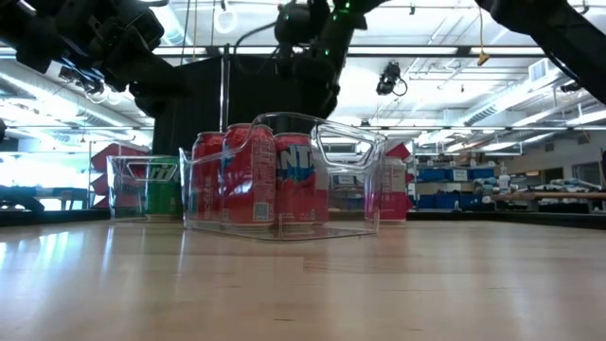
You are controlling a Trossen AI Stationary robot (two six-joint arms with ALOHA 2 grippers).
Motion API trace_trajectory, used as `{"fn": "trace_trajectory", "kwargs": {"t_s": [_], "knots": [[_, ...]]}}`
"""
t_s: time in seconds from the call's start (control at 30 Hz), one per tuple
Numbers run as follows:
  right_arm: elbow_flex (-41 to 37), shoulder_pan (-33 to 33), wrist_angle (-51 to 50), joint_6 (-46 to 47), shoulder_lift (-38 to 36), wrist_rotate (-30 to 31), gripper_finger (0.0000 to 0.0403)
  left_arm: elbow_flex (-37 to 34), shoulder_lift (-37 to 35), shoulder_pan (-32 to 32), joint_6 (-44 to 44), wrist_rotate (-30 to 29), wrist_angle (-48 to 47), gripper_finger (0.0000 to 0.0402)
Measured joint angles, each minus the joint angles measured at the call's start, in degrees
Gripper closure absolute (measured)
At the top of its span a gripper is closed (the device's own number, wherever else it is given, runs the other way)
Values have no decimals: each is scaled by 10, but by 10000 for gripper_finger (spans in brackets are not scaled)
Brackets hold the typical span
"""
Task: Sort soda cans
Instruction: Put the bottom right pink and white soda can into the bottom right transparent bin
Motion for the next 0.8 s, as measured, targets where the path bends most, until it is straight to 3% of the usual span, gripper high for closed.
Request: {"fn": "trace_trajectory", "kwargs": {"t_s": [0.43, 0.67, 0.8], "knots": [[-89, -1, 54, -10, 1, -7, 71, 0, 0, 0, -1, 0, 0, 271], [-117, -2, 66, -16, -2, -15, 129, 0, 0, 0, -1, 0, 0, 271], [-90, -1, 37, -16, 2, -15, 134, 0, 0, 0, -1, 0, 0, 271]]}}
